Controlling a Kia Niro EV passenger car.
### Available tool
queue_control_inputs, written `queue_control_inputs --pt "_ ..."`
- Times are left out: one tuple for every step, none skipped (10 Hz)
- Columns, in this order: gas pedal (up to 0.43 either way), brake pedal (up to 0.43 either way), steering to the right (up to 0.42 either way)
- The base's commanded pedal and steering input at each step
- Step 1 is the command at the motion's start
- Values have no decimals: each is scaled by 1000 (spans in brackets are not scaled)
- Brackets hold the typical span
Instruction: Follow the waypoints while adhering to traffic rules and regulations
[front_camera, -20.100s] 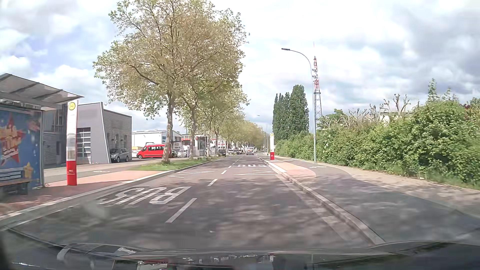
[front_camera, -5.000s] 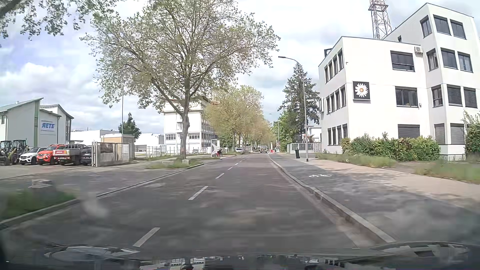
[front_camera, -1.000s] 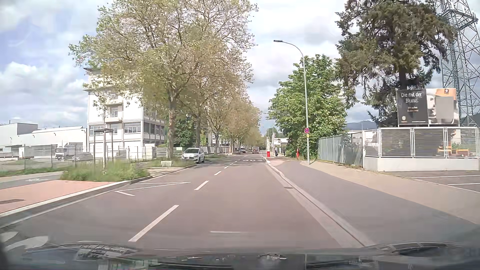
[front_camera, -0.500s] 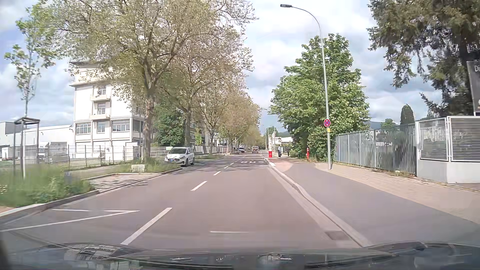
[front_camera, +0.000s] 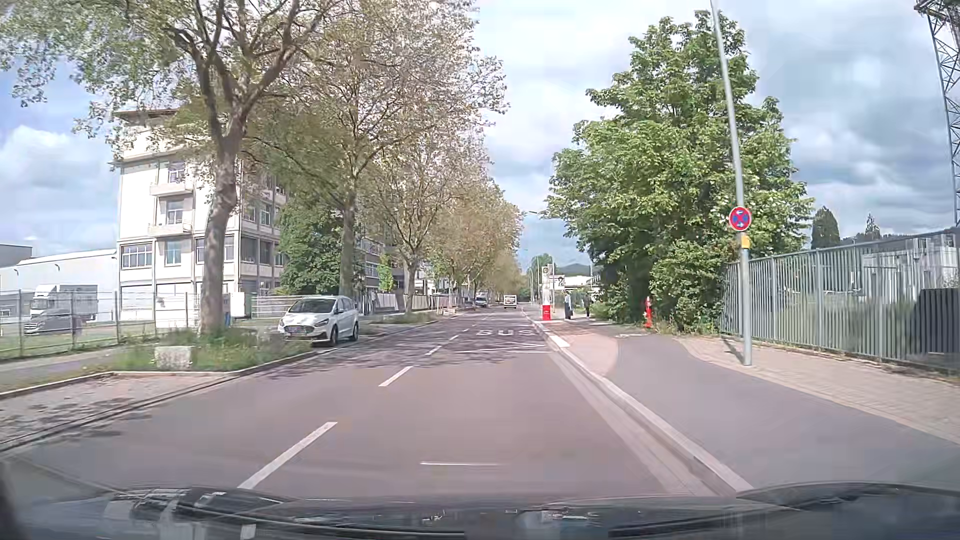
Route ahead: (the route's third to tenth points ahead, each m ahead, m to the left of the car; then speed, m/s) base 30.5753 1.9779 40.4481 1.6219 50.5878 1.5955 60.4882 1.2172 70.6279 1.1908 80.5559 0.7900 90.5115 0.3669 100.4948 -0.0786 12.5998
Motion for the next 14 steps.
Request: queue_control_inputs --pt "59 0 1" --pt "59 0 1" --pt "59 0 0" --pt "59 0 1" --pt "59 0 0" --pt "59 0 1" --pt "59 0 1" --pt "59 0 0" --pt "59 0 1" --pt "59 0 0" --pt "59 0 1" --pt "59 0 1" --pt "59 0 1" --pt "59 0 1"
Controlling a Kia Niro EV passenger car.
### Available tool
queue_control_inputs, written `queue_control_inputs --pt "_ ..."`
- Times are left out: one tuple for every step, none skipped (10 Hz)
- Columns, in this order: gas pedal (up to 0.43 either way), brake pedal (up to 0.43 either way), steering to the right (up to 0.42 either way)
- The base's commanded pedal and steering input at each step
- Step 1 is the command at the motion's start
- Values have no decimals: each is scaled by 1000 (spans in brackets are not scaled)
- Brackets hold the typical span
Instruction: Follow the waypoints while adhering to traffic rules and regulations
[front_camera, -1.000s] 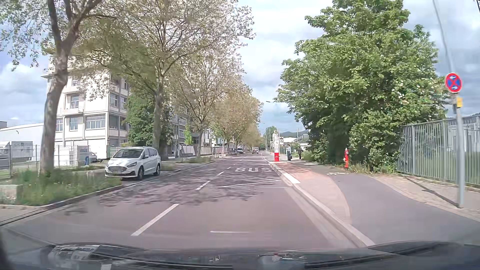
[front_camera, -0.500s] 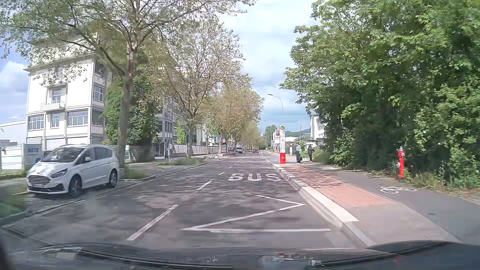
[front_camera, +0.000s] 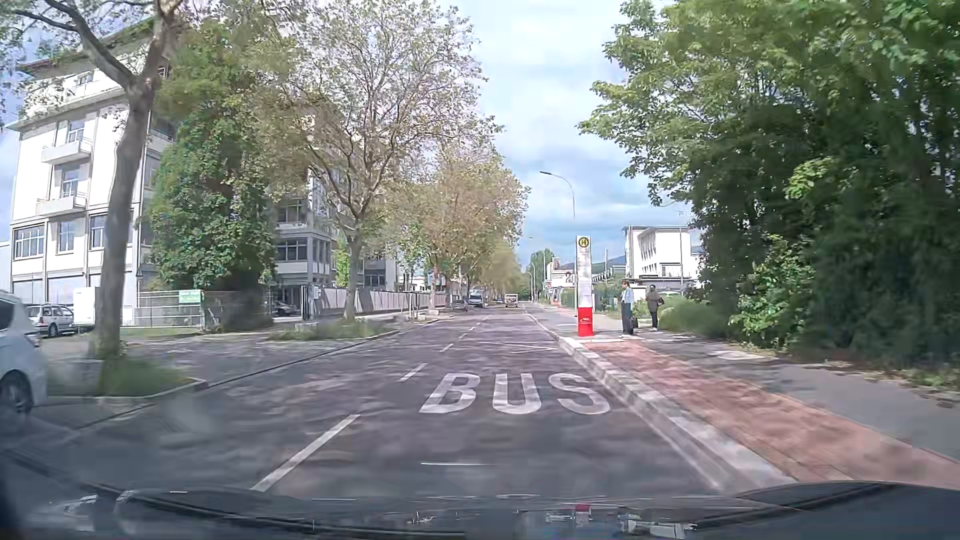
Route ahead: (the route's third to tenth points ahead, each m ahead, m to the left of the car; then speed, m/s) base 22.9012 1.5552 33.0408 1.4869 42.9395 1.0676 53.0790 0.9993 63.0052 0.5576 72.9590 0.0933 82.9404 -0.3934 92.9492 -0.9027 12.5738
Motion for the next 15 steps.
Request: queue_control_inputs --pt "59 0 1" --pt "59 0 1" --pt "59 0 2" --pt "59 0 2" --pt "59 0 2" --pt "59 0 2" --pt "59 0 3" --pt "59 0 3" --pt "59 0 3" --pt "59 0 4" --pt "59 0 4" --pt "59 0 4" --pt "59 0 3" --pt "59 0 3" --pt "59 0 3"
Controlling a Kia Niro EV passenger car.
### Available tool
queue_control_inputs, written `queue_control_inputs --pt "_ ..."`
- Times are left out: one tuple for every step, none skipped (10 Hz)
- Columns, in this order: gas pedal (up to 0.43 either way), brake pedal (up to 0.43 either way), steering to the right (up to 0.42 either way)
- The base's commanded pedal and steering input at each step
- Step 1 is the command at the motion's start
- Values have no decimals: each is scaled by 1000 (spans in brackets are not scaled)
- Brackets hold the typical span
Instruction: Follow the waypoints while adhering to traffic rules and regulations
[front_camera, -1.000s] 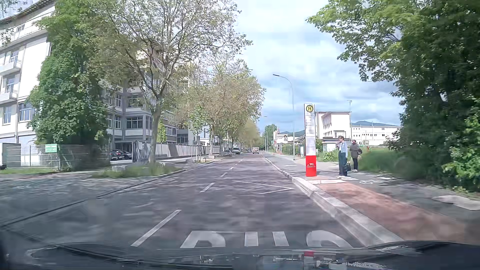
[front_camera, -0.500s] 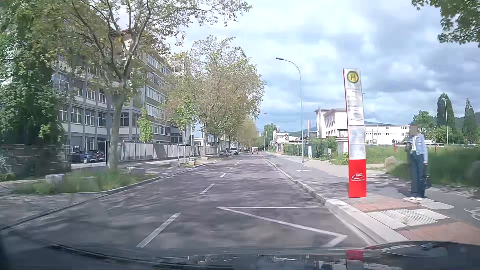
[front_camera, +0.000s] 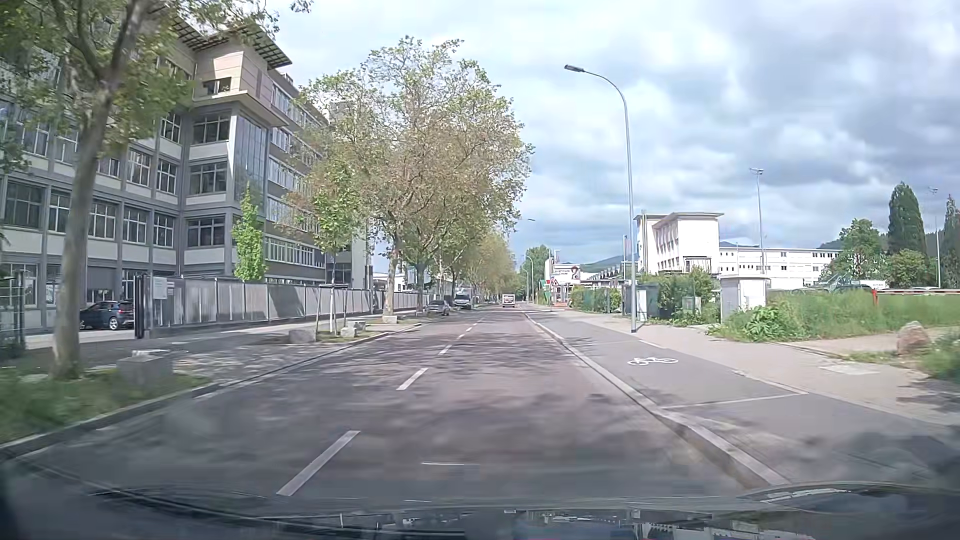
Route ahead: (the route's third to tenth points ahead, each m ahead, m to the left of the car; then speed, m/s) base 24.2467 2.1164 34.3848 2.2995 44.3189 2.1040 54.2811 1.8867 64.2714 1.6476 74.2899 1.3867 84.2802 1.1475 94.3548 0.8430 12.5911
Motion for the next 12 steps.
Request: queue_control_inputs --pt "59 0 3" --pt "59 0 3" --pt "59 0 3" --pt "59 0 3" --pt "59 0 3" --pt "59 0 3" --pt "59 0 3" --pt "59 0 3" --pt "59 0 3" --pt "59 0 2" --pt "59 0 2" --pt "59 0 2"
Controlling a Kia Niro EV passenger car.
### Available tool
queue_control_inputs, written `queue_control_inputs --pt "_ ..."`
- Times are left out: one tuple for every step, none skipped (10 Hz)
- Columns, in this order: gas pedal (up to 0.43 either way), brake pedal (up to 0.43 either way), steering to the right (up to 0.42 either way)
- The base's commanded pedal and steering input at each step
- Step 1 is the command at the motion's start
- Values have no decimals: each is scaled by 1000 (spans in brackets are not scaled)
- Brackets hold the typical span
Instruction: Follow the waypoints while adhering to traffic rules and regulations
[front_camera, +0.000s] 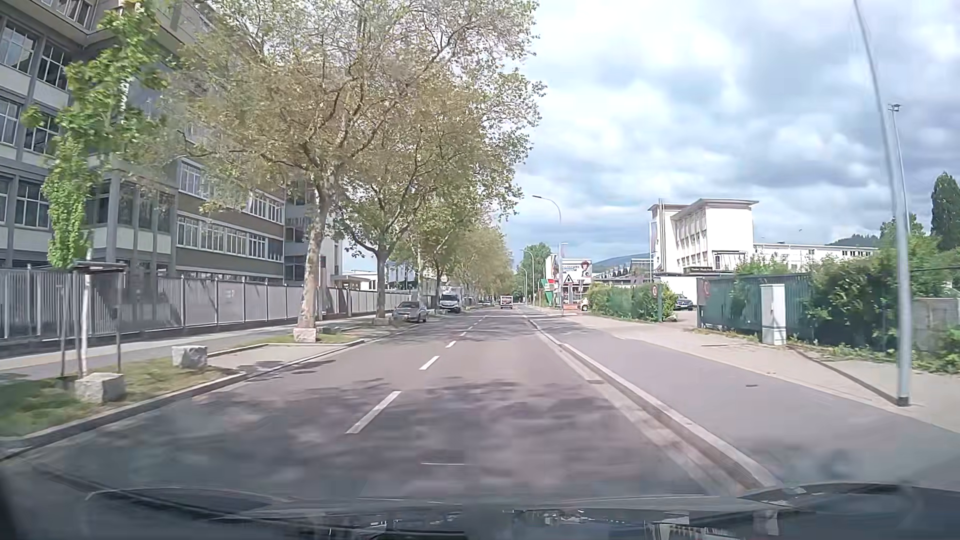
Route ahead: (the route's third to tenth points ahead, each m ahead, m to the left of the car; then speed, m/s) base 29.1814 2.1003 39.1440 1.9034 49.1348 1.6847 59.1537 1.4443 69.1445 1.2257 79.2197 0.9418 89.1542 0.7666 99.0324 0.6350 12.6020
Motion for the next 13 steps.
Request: queue_control_inputs --pt "59 0 2" --pt "59 0 2" --pt "59 0 2" --pt "59 0 2" --pt "59 0 2" --pt "59 0 2" --pt "59 0 2" --pt "59 0 2" --pt "59 0 2" --pt "59 0 1" --pt "59 0 1" --pt "59 0 1" --pt "59 0 1"
